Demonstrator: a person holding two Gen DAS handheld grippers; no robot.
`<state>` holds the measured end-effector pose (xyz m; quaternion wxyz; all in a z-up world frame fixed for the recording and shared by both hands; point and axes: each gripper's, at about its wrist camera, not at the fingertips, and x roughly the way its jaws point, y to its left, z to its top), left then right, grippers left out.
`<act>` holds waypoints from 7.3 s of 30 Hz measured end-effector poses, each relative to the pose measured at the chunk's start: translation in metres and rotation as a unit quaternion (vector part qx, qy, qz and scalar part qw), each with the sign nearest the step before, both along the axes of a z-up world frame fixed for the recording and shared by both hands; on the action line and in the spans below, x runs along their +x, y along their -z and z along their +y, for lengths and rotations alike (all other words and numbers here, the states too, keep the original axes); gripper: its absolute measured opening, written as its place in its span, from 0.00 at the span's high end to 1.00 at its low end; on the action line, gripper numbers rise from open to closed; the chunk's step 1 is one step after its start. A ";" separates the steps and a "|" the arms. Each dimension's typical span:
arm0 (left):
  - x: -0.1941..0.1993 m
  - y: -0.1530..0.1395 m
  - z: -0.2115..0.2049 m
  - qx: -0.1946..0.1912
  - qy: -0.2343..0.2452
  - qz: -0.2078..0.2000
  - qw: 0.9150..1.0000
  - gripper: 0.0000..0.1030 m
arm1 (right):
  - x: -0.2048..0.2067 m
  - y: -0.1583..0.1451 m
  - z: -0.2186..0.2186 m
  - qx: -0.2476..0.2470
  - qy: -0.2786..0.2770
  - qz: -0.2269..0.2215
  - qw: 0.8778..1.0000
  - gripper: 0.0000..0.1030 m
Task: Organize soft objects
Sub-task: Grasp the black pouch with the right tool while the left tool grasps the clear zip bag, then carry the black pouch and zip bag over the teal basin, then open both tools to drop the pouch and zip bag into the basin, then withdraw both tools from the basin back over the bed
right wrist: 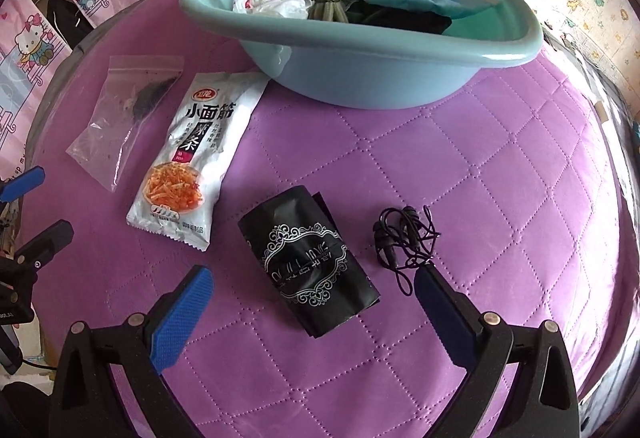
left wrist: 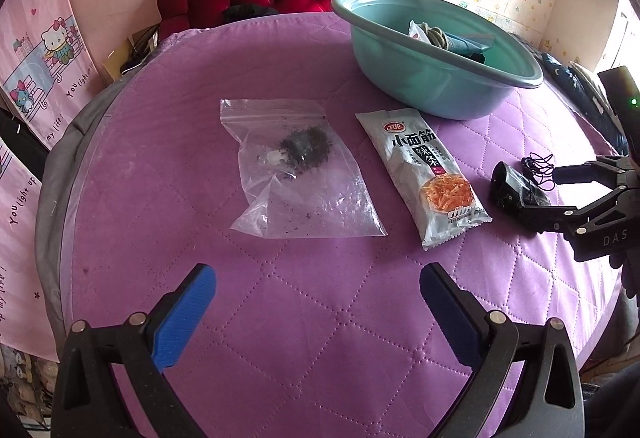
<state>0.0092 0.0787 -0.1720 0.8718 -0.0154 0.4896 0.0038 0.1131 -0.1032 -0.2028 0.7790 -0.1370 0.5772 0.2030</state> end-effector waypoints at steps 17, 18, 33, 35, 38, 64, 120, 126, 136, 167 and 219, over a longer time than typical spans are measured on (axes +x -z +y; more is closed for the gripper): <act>0.009 0.006 0.008 -0.008 -0.014 0.007 1.000 0.00 | 0.019 0.013 0.026 -0.018 -0.026 0.012 0.999 0.67; 0.010 0.006 0.008 -0.008 -0.014 0.008 1.000 0.00 | 0.018 0.012 0.025 -0.016 -0.023 0.010 1.000 0.70; 0.037 0.010 0.010 -0.015 -0.016 0.016 1.000 0.00 | -0.005 -0.010 0.007 0.042 0.035 0.002 0.999 0.75; 0.042 0.011 0.012 -0.017 -0.018 0.020 1.000 0.00 | -0.014 -0.014 0.006 0.045 0.038 0.000 0.998 0.75; 0.051 0.014 0.012 -0.022 -0.022 0.027 0.999 0.00 | -0.019 -0.021 -0.002 0.048 0.039 -0.004 0.998 0.75; 0.054 0.010 -0.003 -0.010 -0.005 0.039 0.999 0.73 | -0.030 -0.037 -0.022 0.068 0.028 -0.004 0.997 0.73; 0.019 -0.107 -0.065 -0.056 0.092 -0.043 0.993 0.73 | -0.030 -0.116 -0.043 0.104 0.005 -0.072 0.992 0.71; 0.040 -0.114 -0.068 -0.062 0.100 -0.050 0.992 0.73 | -0.014 -0.130 -0.043 0.111 0.010 -0.087 0.990 0.71; 0.070 -0.116 -0.070 -0.058 0.114 -0.054 0.990 0.73 | 0.019 -0.143 -0.044 0.120 0.029 -0.101 0.987 0.71; 0.190 -0.086 -0.071 -0.067 0.126 -0.025 0.989 0.73 | 0.150 -0.118 -0.024 0.125 0.077 -0.087 0.985 0.69; 0.199 -0.079 -0.076 0.010 0.110 -0.035 0.993 0.00 | 0.145 -0.112 -0.033 0.112 0.121 -0.118 0.979 0.00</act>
